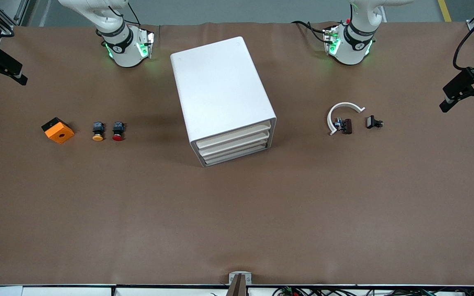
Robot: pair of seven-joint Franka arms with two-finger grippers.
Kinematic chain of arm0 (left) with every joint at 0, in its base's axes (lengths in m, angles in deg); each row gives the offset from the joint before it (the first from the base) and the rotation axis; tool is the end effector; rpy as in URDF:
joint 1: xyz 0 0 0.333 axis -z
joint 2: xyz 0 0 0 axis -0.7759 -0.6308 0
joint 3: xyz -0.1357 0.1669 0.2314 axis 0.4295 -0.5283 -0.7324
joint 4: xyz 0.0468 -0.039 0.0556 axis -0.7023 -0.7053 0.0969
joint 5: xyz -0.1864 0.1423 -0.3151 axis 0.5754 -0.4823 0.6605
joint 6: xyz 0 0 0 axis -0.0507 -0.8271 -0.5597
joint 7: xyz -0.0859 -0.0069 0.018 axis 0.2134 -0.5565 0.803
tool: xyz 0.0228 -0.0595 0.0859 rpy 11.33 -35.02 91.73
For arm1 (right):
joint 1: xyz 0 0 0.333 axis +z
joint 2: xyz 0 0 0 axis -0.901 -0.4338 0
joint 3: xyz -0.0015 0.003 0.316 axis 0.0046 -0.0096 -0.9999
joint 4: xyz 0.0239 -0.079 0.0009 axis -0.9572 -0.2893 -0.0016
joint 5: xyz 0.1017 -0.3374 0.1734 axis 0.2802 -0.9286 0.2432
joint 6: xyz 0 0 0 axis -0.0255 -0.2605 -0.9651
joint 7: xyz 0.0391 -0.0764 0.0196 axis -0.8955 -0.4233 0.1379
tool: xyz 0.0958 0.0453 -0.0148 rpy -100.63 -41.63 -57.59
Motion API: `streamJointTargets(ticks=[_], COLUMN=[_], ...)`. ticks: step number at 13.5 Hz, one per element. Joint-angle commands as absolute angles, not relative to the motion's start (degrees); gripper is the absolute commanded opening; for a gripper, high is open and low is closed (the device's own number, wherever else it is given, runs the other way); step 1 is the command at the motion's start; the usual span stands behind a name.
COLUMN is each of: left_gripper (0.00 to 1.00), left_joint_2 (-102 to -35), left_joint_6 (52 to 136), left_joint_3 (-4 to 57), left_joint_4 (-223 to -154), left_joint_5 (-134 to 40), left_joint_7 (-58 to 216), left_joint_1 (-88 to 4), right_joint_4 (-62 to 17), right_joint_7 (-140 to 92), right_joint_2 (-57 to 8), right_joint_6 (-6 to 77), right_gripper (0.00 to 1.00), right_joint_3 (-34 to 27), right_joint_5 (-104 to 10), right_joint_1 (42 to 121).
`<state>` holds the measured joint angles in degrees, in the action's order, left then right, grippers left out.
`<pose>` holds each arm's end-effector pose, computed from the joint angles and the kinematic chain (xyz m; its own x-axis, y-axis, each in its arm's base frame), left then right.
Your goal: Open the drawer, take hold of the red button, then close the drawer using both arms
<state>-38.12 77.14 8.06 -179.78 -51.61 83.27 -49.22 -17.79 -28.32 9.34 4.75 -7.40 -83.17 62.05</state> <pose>0.5440 -0.0210 0.6814 0.9710 0.0261 0.2377 0.0073 -0.9968 0.0796 0.4882 -0.0312 0.6718 0.9988 -0.0488 0.0049 -0.0487 -0.9986 -0.0221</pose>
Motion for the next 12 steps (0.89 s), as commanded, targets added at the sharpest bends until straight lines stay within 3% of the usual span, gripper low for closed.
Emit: streamJointTargets(ticks=[1,12], left_gripper=[1.00,1.00], left_joint_2=[-38.34,-38.25], left_joint_6=[76.21,74.63], left_joint_3=[4.50,5.01], left_joint_4=[-179.13,-178.69], left_joint_5=[-52.80,-53.16], left_joint_7=[82.59,82.76], left_joint_1=[-45.53,-45.53], right_joint_4=[-18.57,-19.45], right_joint_7=[-28.88,-26.69], right_joint_2=[10.02,10.46], right_joint_6=[4.76,4.40], right_gripper=[1.00,1.00], right_joint_3=[-7.75,-7.31], right_joint_5=[-83.74,-83.74], right_joint_1=[61.39,61.22])
